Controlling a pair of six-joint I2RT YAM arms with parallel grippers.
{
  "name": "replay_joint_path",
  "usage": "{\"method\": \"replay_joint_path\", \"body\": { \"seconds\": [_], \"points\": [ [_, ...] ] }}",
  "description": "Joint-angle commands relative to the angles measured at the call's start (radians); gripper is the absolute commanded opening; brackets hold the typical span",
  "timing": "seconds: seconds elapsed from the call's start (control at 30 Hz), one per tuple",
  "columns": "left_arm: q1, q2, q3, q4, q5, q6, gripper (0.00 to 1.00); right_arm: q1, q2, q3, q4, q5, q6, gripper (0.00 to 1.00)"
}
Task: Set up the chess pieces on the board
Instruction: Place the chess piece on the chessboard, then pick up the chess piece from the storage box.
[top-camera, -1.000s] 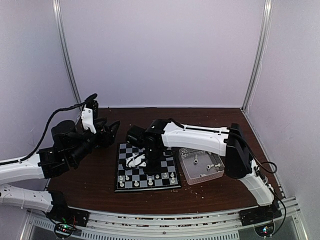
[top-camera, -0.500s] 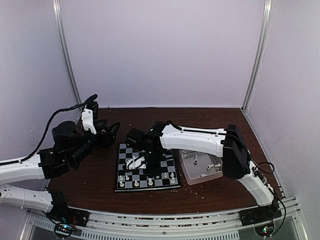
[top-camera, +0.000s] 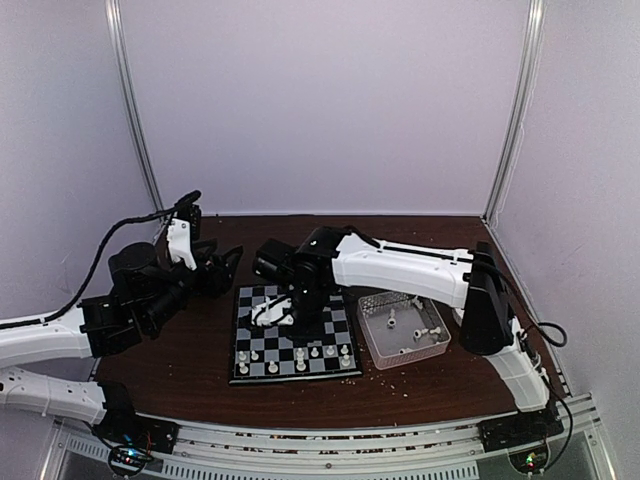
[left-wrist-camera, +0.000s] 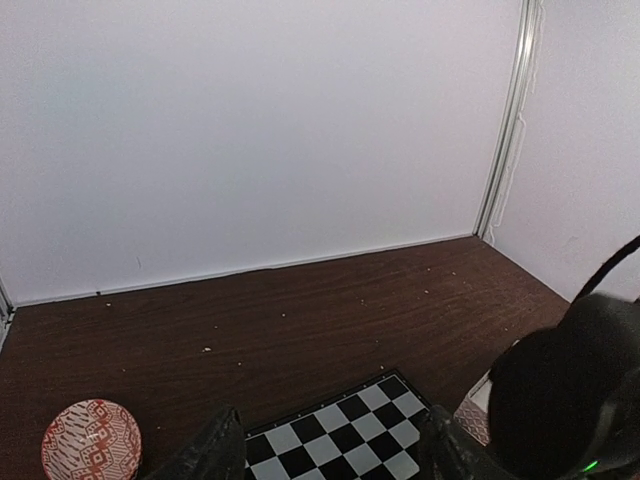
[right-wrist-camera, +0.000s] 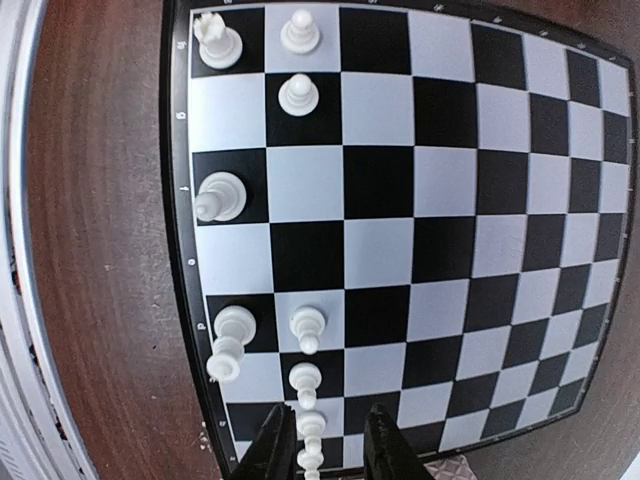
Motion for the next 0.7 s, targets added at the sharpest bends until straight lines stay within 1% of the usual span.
{"method": "replay_joint_path", "body": {
  "seconds": [0.0,0.1,0.17,0.33,0.43,0.53,0.6,0.67],
  "points": [
    [0.005,0.02,0.03,0.026,0.008,0.012,0.6,-0.027,-0.151,-0.022,-0.033,0.029,-0.011,0.23],
    [0.005,0.038,0.056,0.014,0.01,0.028,0.63,-0.078,-0.273,-0.109,-0.029,-0.052,0.003,0.24],
    [0.005,0.055,0.074,0.004,0.006,0.032,0.67,-0.126,-0.353,-0.205,-0.012,-0.091,0.016,0.25],
    [0.006,0.133,0.127,0.001,0.046,0.036,0.69,-0.285,-0.539,-0.498,0.097,-0.085,0.083,0.25],
    [0.006,0.185,0.162,0.008,0.074,0.02,0.69,-0.391,-0.576,-0.618,0.104,-0.102,0.13,0.25],
    [0.007,0.233,0.178,0.032,0.085,-0.005,0.69,-0.472,-0.608,-0.735,0.17,-0.11,0.198,0.29],
    [0.006,0.259,0.188,0.039,0.089,-0.017,0.68,-0.483,-0.615,-0.799,0.236,-0.098,0.235,0.32],
    [0.006,0.279,0.202,0.035,0.1,-0.023,0.68,-0.485,-0.608,-0.846,0.307,-0.072,0.271,0.32]
  ]
}}
